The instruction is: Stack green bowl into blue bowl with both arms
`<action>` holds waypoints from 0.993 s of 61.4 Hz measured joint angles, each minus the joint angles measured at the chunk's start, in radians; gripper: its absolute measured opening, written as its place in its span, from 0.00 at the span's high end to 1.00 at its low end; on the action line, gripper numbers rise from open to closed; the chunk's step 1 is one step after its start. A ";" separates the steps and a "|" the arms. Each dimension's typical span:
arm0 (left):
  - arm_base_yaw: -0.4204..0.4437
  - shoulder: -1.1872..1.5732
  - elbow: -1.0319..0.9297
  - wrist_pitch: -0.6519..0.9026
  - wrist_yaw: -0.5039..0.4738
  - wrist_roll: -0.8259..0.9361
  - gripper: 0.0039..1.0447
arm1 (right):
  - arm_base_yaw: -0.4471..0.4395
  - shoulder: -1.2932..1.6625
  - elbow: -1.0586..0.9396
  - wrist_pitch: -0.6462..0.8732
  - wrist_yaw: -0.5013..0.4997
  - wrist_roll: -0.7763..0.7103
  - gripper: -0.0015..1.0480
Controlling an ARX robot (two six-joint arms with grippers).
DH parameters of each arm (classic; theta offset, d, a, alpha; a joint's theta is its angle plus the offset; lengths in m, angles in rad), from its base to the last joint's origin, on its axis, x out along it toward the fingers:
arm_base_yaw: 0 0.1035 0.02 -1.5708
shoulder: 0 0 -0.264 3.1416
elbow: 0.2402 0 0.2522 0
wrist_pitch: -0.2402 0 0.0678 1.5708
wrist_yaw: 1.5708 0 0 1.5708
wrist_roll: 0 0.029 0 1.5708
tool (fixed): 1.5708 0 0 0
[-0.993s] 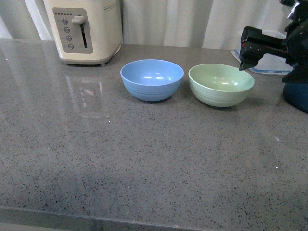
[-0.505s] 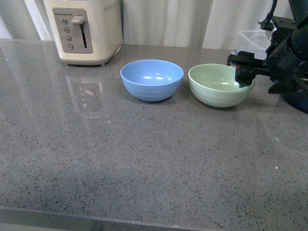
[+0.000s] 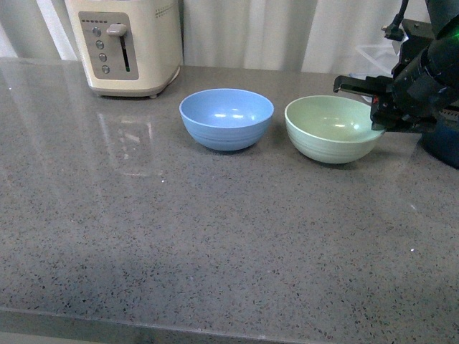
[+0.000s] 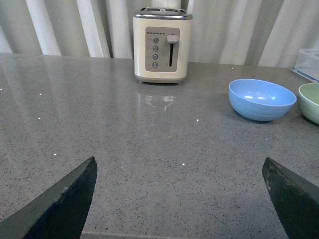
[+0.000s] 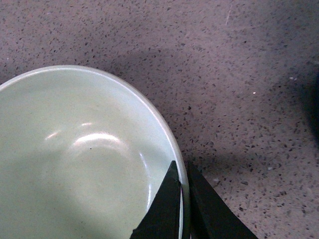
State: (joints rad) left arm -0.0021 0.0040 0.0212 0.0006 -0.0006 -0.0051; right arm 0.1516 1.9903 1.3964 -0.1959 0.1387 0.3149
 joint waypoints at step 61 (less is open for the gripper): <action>0.000 0.000 0.000 0.000 0.000 0.000 0.06 | 0.229 0.105 0.335 -0.023 0.018 -0.042 0.99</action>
State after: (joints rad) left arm -0.0021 0.0040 0.0212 0.0006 -0.0010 -0.0051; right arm 0.3805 2.0949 1.7313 -0.2184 0.1562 0.2733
